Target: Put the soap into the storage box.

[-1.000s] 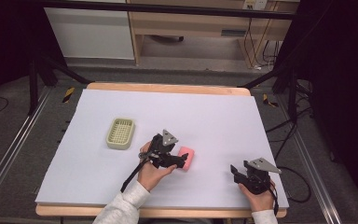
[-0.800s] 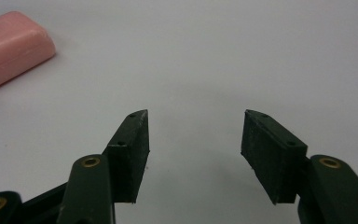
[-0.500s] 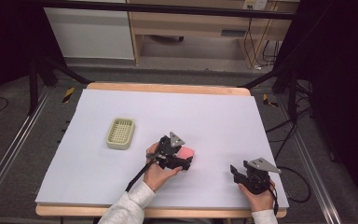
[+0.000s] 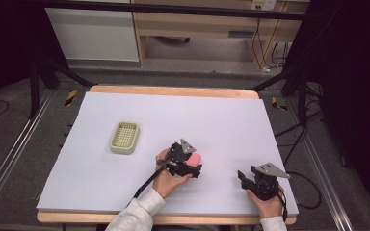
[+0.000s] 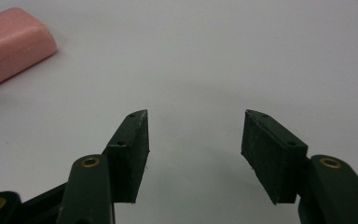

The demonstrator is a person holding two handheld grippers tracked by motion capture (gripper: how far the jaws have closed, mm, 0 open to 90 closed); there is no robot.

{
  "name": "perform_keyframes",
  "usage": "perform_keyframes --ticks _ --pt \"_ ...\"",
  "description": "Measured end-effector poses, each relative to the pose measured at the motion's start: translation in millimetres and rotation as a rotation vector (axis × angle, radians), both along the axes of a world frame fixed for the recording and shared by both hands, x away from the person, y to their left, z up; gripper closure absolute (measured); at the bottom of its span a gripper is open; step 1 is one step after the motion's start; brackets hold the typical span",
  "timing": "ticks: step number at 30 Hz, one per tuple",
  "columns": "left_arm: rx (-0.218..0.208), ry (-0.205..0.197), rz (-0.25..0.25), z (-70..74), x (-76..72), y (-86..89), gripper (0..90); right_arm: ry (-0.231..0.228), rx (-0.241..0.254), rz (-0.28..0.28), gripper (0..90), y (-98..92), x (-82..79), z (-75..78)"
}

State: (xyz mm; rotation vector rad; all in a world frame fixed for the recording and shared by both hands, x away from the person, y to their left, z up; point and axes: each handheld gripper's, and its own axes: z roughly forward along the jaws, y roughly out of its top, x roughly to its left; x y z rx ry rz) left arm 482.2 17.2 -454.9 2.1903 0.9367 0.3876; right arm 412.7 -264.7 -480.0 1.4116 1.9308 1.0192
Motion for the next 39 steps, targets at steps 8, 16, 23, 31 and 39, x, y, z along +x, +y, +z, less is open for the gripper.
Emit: perform_keyframes --ticks 8,16,23,31,39 --pt "0.020 0.023 0.005 -6.5 1.1 -2.5 18.1 -0.002 -0.005 0.003 41.4 -0.3 0.4 -0.5" --pt "0.027 0.045 0.017 -11.8 1.7 -2.1 21.4 0.002 -0.006 0.004 41.2 -0.2 0.6 -0.7" --pt "0.024 0.075 0.021 -13.2 0.5 -1.1 26.7 0.004 -0.006 0.005 41.3 -0.1 0.7 -0.8" --pt "0.010 0.080 0.025 -12.3 -1.5 5.7 35.1 0.004 -0.005 0.006 41.7 -0.2 0.7 -0.9" --pt "0.016 0.074 0.008 -12.1 -1.4 7.5 36.3 0.005 -0.001 0.005 41.7 0.0 0.6 -1.0"
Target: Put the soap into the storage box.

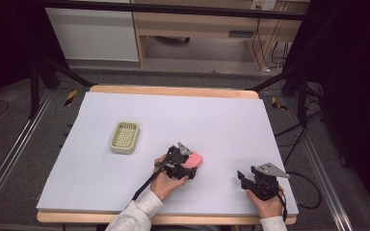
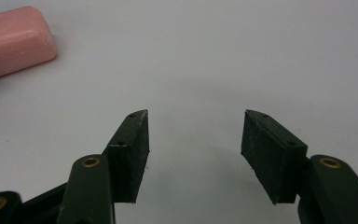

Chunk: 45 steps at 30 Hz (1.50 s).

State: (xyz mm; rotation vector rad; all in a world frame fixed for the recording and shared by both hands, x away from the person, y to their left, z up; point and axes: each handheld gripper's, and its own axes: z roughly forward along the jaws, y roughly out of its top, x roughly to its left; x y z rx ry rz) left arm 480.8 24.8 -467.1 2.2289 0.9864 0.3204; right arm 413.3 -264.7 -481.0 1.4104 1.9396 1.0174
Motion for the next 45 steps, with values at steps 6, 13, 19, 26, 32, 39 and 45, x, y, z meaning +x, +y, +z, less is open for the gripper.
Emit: perform_keyframes --ticks 6,13,19,26,32,39,45 --pt "0.005 -0.015 -0.026 6.2 4.3 1.2 28.9 -0.002 -0.003 0.002 41.3 -0.4 0.4 0.0" --pt "0.025 -0.006 -0.034 12.1 10.6 -5.3 27.2 0.001 0.001 0.001 41.3 -0.3 0.3 0.0" --pt "0.069 0.008 -0.039 6.4 16.9 -13.2 28.0 0.001 0.004 0.005 41.6 -0.9 0.5 -0.3" --pt "0.089 0.031 -0.048 1.0 19.8 -18.0 34.7 0.007 0.012 0.009 42.1 -0.4 0.8 -0.3" --pt "0.098 0.040 -0.033 0.4 19.7 -19.4 36.7 0.014 0.022 0.010 42.2 -0.4 0.6 0.0" --pt "0.105 0.038 -0.032 0.8 19.5 -20.3 37.0 0.009 0.015 0.015 41.9 -0.1 0.9 -0.4" --pt "0.121 0.042 -0.034 2.3 19.8 -19.0 37.1 0.012 0.022 0.014 41.8 -0.3 0.6 0.0"
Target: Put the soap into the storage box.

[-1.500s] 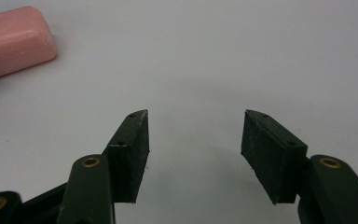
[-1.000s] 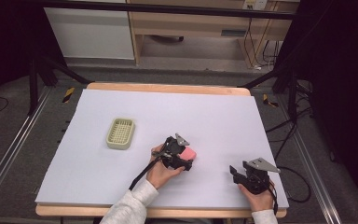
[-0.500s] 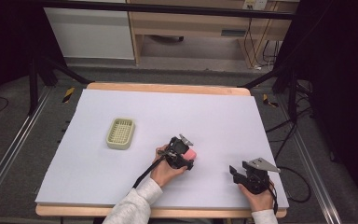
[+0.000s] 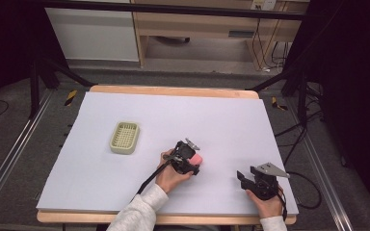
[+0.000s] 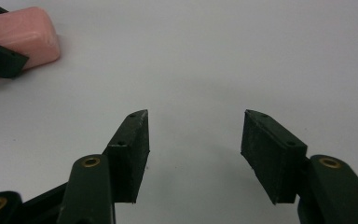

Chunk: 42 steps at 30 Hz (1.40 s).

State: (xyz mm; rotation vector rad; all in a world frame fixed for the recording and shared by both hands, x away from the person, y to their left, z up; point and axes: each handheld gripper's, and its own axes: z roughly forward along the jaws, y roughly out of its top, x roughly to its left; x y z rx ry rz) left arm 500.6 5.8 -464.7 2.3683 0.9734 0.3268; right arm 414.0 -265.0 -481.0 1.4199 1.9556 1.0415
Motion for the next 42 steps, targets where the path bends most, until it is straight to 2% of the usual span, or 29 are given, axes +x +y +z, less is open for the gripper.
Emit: perform_keyframes --ticks 4,12,13,18,19,33,42 --pt "0.002 -0.002 0.001 2.6 -0.8 2.8 37.1 0.001 0.004 -0.001 41.7 -0.2 -0.3 0.3" --pt "-0.031 -0.016 -0.004 18.1 -5.1 16.0 37.2 -0.001 0.002 -0.004 40.9 -0.4 -0.4 0.5" --pt "-0.043 -0.023 -0.001 24.4 -6.3 22.5 37.1 -0.006 -0.005 -0.004 40.3 -0.7 0.0 0.1" --pt "-0.055 -0.033 0.003 31.2 -7.7 30.5 37.2 -0.004 -0.003 -0.006 39.4 -0.5 -0.1 0.3" --pt "-0.070 -0.039 0.013 34.8 -8.9 36.0 37.1 -0.006 -0.006 -0.006 39.2 -0.7 0.0 0.1" --pt "-0.098 -0.064 0.051 54.1 -11.0 68.4 37.1 -0.010 -0.009 -0.010 38.5 -1.2 0.1 -0.3" --pt "-0.114 -0.080 0.082 59.8 -12.0 86.9 37.1 -0.011 -0.006 -0.010 37.9 -0.8 -0.1 -0.2"
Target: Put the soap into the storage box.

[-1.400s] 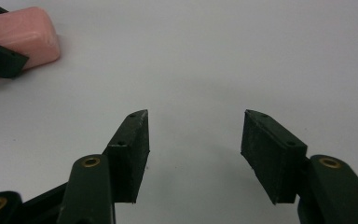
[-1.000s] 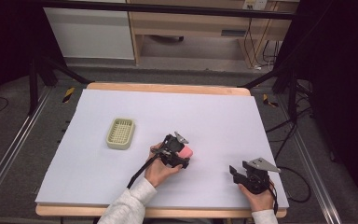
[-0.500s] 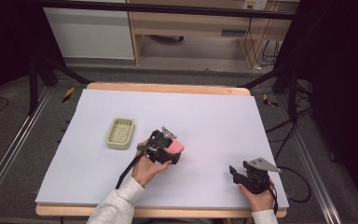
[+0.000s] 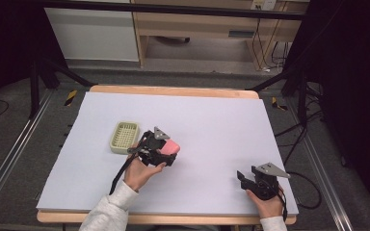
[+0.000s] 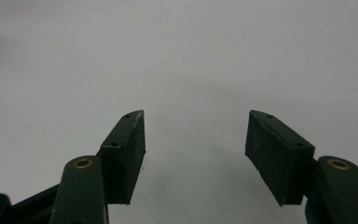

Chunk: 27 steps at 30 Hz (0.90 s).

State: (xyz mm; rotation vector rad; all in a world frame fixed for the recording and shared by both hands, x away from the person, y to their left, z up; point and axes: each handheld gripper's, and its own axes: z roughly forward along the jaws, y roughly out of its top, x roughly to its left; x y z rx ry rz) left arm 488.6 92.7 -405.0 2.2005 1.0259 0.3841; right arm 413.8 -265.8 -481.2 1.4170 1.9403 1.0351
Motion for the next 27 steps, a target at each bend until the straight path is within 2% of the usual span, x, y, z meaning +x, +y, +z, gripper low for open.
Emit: perform_keyframes --ticks 19,27 --pt "-0.017 -0.025 0.058 13.9 -1.2 40.5 37.2 0.004 0.002 0.001 37.6 0.1 0.5 -0.6" --pt "-0.038 -0.034 0.092 17.9 -0.8 58.0 37.1 0.001 0.002 0.002 37.6 0.0 0.5 -0.5"
